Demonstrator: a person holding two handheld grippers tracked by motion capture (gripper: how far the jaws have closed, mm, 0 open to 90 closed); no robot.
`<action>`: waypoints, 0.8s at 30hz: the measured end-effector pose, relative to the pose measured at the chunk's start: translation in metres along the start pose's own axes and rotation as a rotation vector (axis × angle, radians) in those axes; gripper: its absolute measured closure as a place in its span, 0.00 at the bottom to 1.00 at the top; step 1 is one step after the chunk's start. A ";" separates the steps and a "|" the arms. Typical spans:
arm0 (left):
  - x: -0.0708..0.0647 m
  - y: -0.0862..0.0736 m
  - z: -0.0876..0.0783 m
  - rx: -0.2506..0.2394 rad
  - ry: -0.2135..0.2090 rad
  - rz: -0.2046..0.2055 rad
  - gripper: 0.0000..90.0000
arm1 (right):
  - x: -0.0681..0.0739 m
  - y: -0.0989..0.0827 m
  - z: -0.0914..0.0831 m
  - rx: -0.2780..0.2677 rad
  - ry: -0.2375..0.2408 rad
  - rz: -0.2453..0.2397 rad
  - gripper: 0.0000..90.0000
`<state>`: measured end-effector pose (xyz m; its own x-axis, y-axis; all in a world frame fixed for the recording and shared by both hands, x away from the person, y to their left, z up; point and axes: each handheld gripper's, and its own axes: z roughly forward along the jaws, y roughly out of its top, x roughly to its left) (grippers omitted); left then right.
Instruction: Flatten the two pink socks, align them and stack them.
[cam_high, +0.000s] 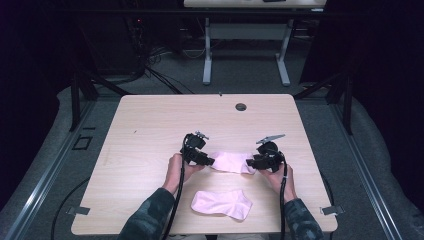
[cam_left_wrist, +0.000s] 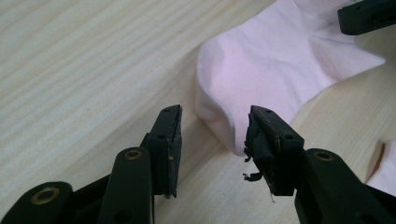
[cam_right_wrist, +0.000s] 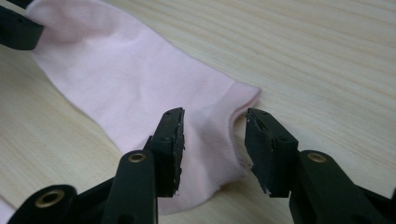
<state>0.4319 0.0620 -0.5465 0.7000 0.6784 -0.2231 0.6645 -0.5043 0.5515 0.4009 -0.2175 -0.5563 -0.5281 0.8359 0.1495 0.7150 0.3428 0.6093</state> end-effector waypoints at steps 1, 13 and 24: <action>0.000 0.000 0.000 -0.006 -0.005 -0.009 0.62 | -0.001 -0.001 0.000 0.004 -0.009 0.006 0.63; -0.002 0.003 0.006 -0.014 0.029 0.027 0.97 | 0.004 -0.005 0.007 0.021 -0.059 -0.027 0.84; -0.004 -0.004 0.005 -0.009 0.021 0.024 0.99 | 0.009 -0.010 0.006 0.016 -0.029 -0.036 0.95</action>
<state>0.4282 0.0587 -0.5515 0.7102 0.6770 -0.1932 0.6450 -0.5156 0.5640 0.3917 -0.2107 -0.5660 -0.5406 0.8348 0.1047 0.7032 0.3799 0.6010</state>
